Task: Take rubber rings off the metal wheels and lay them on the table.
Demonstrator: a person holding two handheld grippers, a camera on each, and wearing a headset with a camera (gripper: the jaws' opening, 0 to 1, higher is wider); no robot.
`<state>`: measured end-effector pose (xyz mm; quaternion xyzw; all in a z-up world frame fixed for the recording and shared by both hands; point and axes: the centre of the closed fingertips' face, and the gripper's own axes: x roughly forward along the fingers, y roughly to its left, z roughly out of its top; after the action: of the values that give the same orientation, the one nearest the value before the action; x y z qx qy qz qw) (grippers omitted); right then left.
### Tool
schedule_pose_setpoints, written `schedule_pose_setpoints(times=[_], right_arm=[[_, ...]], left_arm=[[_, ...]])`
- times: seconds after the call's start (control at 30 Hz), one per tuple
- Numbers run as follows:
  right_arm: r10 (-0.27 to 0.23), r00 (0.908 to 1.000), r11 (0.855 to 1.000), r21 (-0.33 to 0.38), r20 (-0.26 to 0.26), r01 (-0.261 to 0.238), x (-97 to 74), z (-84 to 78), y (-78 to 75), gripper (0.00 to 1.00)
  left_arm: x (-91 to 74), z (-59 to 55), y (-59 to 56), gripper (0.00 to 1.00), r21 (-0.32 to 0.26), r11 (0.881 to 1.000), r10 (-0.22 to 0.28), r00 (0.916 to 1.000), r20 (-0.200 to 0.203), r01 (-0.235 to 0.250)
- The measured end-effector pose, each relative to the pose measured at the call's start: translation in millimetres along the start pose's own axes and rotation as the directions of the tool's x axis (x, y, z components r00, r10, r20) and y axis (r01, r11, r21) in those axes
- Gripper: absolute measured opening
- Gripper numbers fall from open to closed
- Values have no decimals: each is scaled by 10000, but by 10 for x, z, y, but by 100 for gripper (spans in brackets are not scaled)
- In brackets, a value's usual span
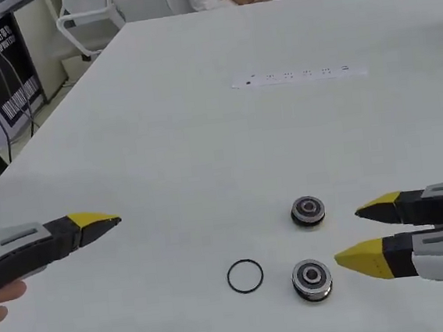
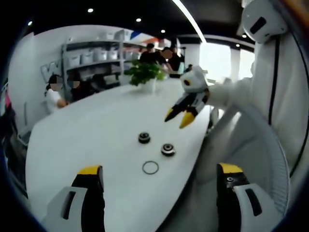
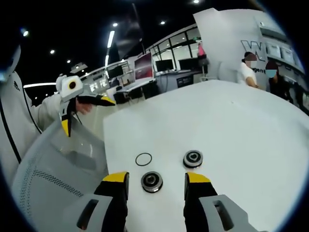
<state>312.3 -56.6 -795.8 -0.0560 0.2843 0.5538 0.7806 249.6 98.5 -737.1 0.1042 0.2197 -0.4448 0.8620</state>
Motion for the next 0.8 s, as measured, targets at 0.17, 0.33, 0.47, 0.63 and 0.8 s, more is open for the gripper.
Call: schedule_pose_setpoints(times=[0.17,0.33,0.47,0.63,0.8], right_arm=[[-113,9999,9996,256,-5,114,2,-108,-18,43],[-235,9997,9984,514,29,233,-8,-189,-57,42],[-292,9996,9963,803,-45,295,3,-284,-87,42],[-266,9995,9955,900,-159,279,24,-381,-80,41],[-131,9999,9949,995,-35,134,64,-388,-63,41]], left_arm=[[74,136,29,97,610,9981,108,9999,-67,-104],[170,235,9,92,995,9949,-165,9995,-274,192],[275,337,-31,92,1237,9906,-541,9979,-344,580],[395,433,-46,89,1737,9811,-762,9955,-560,849],[546,507,-51,85,2103,9717,-957,9931,-682,1081]])
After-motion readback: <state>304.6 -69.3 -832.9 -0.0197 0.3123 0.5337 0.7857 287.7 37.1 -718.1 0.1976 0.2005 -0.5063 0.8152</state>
